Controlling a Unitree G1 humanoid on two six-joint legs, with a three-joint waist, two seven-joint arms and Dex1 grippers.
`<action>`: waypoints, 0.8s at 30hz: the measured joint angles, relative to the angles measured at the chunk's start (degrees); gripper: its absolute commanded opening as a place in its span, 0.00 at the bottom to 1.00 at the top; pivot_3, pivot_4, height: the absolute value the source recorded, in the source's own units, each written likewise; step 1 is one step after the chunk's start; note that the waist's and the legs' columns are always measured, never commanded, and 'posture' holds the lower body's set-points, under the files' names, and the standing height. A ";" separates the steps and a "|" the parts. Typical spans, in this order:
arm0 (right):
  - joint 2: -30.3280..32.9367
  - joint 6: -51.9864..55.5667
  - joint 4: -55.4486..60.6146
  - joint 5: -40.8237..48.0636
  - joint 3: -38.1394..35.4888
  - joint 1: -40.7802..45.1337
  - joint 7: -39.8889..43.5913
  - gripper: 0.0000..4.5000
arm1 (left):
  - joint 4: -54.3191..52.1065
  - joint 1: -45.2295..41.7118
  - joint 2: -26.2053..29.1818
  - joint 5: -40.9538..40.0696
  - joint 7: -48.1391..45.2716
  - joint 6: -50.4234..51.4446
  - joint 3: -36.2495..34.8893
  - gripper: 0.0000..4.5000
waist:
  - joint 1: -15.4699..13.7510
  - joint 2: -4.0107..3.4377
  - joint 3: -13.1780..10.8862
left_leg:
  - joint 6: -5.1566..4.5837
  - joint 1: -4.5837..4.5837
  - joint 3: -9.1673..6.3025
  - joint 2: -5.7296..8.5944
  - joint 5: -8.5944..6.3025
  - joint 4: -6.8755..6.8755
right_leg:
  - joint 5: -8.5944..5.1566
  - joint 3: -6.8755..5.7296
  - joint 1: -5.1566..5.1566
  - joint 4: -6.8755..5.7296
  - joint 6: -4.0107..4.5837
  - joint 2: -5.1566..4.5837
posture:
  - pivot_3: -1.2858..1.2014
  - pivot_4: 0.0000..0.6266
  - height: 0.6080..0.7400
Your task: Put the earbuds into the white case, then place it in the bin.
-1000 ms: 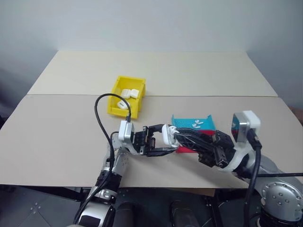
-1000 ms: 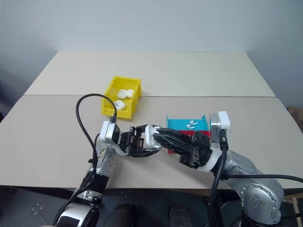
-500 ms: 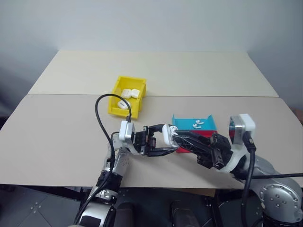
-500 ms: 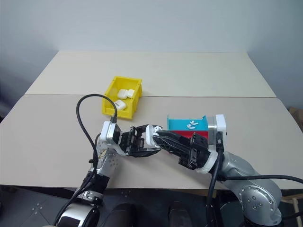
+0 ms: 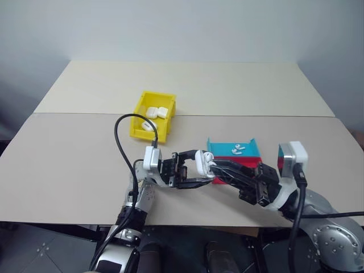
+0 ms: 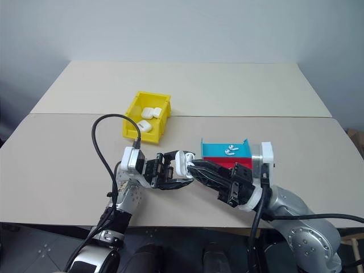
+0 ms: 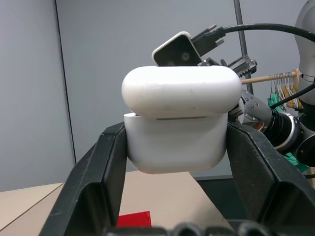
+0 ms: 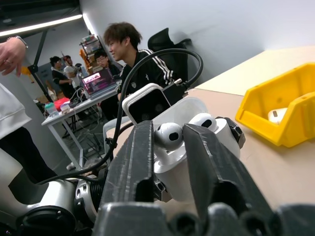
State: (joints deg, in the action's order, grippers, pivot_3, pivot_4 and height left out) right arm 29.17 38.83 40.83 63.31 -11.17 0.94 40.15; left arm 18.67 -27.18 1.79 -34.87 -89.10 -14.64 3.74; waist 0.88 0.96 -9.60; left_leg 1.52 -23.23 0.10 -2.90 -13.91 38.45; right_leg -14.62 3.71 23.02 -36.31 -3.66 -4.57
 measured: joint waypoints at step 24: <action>17.18 -0.88 0.71 8.76 -11.41 0.39 5.77 0.00 | 8.68 -9.06 -1.50 7.95 4.89 -1.97 1.09 0.61 | -0.24 0.10 -0.05 | -0.11 0.03 -0.08 0.02 -0.07 0.16 | 0.03 -0.03 -0.29 0.19 -0.04 0.03 | 0.52 0.24 1.00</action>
State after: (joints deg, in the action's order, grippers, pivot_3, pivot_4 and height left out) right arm 46.35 37.95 41.54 72.08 -22.58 1.33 45.92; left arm 27.35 -36.24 0.28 -26.92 -84.20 -16.61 4.83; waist 0.63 1.07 -9.66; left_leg 1.41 -23.20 0.02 -2.88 -13.97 38.61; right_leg -14.59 3.68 22.73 -36.12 -3.70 -4.55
